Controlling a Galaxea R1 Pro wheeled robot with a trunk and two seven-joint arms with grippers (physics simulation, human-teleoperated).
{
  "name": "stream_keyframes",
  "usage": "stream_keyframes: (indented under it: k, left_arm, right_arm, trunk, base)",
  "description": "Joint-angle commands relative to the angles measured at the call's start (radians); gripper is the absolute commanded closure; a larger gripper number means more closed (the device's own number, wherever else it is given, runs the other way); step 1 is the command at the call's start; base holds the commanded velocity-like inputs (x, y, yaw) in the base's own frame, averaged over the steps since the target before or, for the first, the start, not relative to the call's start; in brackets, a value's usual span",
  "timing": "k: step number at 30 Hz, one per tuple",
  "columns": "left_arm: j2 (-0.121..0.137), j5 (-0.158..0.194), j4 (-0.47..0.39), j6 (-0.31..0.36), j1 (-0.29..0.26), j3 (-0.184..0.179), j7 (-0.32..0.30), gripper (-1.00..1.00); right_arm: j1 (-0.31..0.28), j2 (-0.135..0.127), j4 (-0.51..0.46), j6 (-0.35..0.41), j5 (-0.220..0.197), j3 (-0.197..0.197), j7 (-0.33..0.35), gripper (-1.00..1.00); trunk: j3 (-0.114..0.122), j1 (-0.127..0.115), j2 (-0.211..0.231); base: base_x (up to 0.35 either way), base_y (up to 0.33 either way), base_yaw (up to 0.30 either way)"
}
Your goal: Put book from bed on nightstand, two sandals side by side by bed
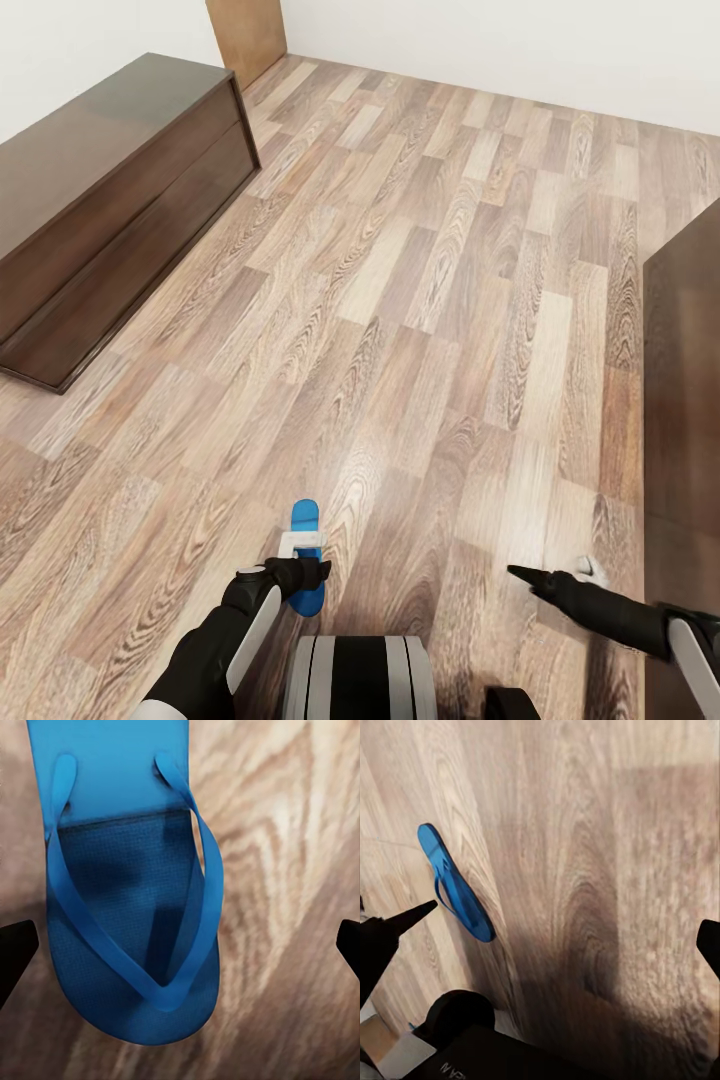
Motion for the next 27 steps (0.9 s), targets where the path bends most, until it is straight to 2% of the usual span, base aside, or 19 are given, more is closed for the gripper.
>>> stream_keyframes:
  k: [1, 4, 7, 12, 17, 27]
  left_arm:
    - [0.000, 0.011, -0.001, 0.004, 0.000, -0.002, 0.009, -1.00]
    - [0.000, 0.011, -0.001, 0.004, 0.000, -0.002, 0.009, -1.00]
    - [0.000, 0.011, -0.001, 0.004, 0.000, -0.002, 0.009, -1.00]
    - [-0.001, 0.011, -0.001, 0.004, 0.000, -0.002, 0.009, -1.00]
    - [-0.001, 0.012, -0.001, 0.005, 0.000, -0.002, 0.009, -1.00]
    - [0.000, 0.012, -0.001, 0.005, 0.000, -0.002, 0.011, -1.00]
  right_arm:
    - [0.000, -0.005, -0.004, 0.017, -0.013, -0.003, 0.005, -1.00]
    - [0.000, -0.014, -0.009, 0.032, -0.038, -0.005, 0.013, -1.00]
    - [0.000, -0.017, -0.007, 0.037, -0.102, -0.005, 0.081, -1.00]
    - [0.000, -0.035, -0.004, 0.039, -0.158, -0.005, 0.152, -1.00]
    - [0.000, -0.047, -0.003, 0.038, -0.167, -0.002, 0.192, -1.00]
    - [0.000, -0.048, -0.002, 0.037, -0.166, 0.001, 0.199, -1.00]
  trunk:
    - [-0.001, 0.000, 0.000]
    - [-0.001, 0.000, 0.000]
    - [-0.001, 0.000, 0.000]
    - [-0.001, 0.000, 0.000]
    - [-0.001, 0.000, 0.000]
    - [-0.001, 0.000, 0.000]
  base:
    - [0.000, 0.000, 0.000]
    - [0.000, 0.000, 0.000]
    - [0.000, 0.000, 0.000]
    - [0.000, 0.000, 0.000]
    - [0.000, 0.000, 0.000]
    - [0.000, 0.000, 0.000]
